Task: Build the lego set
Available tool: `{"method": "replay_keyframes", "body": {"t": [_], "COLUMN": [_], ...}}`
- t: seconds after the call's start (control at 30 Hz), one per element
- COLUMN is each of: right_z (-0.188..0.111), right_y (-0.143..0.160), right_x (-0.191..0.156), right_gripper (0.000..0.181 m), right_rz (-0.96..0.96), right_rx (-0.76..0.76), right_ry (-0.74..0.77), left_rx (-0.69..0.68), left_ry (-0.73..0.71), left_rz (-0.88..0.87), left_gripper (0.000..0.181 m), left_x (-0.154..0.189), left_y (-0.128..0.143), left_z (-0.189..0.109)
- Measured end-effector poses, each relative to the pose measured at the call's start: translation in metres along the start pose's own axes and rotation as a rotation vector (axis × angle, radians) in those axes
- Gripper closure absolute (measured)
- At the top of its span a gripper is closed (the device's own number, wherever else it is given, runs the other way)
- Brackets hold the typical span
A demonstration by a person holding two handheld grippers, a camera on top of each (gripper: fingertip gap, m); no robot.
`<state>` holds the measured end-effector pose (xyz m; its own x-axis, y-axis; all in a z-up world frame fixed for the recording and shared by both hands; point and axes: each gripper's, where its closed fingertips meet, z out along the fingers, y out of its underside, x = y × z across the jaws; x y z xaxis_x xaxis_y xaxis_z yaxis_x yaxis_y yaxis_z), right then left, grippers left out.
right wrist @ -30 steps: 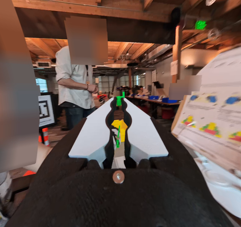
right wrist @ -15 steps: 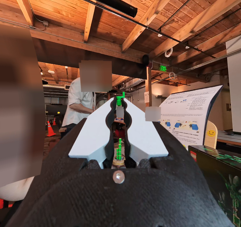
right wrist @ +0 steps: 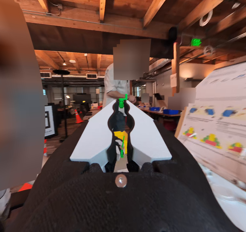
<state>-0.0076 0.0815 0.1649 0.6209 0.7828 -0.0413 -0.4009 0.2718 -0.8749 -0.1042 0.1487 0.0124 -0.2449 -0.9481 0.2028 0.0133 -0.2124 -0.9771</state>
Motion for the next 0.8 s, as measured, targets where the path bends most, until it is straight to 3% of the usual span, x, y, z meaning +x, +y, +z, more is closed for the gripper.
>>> {"method": "replay_keyframes", "body": {"t": [0.03,0.17,0.27,0.8], "right_z": [0.012,0.048,0.061,0.068], "right_y": [0.017,0.086,0.116,0.142], "right_x": [0.001,0.008,0.007,0.006], "right_gripper": [0.177,0.177,0.177,0.177], "right_rz": [0.041,0.227,0.301,0.329], "right_rx": [-0.019,-0.105,-0.140,-0.174], "right_ry": [-0.023,-0.062,-0.090,-0.103], "left_rx": [-0.002,-0.003,-0.007,-0.012], "left_ry": [0.003,0.010,0.025,0.038], "left_rz": [-0.001,-0.007,-0.013,-0.016], "left_gripper": [0.176,0.176,0.176,0.176], "left_x": [0.000,0.001,0.003,0.005], "left_y": [0.001,0.001,0.001,0.003], "left_z": [0.001,0.001,0.001,0.004]}}
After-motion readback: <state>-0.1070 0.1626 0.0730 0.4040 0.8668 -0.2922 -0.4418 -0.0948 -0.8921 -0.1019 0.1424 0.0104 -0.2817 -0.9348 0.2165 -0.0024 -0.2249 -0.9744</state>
